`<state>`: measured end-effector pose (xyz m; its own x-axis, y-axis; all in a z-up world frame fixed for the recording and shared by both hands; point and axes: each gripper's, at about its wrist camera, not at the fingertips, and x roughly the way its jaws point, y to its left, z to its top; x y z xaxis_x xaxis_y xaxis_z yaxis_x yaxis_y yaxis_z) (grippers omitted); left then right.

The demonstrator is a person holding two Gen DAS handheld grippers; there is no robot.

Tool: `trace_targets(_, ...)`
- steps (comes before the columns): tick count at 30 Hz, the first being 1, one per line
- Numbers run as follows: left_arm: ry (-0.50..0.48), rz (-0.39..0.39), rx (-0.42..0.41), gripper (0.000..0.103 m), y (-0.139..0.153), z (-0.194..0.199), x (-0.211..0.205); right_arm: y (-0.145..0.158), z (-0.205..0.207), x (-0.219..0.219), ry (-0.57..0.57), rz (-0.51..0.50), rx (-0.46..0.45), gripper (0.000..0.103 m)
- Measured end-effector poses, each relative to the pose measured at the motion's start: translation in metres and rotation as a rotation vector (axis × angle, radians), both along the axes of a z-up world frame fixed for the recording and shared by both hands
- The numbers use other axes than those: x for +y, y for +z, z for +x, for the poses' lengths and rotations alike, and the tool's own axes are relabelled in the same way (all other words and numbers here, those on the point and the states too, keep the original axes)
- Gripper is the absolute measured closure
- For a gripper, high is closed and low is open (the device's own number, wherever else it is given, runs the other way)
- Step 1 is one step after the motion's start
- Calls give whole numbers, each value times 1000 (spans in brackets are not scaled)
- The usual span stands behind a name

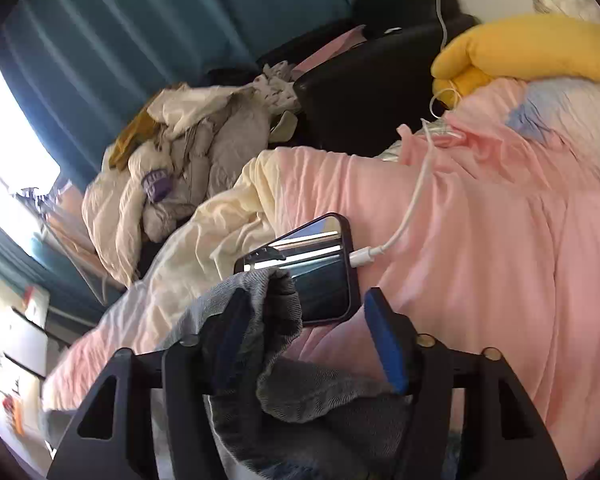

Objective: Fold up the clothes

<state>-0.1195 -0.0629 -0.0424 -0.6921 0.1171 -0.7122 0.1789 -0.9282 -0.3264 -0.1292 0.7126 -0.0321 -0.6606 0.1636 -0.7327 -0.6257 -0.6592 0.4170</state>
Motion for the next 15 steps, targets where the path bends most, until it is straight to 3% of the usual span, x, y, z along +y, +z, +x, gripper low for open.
trace_targets(4,11,20,-2,34,0,-4,-4,30,25,-16,-83,62,87,36)
trace_targets(5,11,25,-1,34,0,-5,-5,38,33,-18,-124,77,106,29)
trace_targets(9,1,42,6,34,2,-1,-5,56,54,-30,-140,30,167,27)
trace_targets(12,-10,43,18,34,6,2,-5,54,66,-59,-105,-48,163,27)
trace_targets(15,-16,47,22,34,8,3,-5,26,68,-107,-20,-292,184,27)
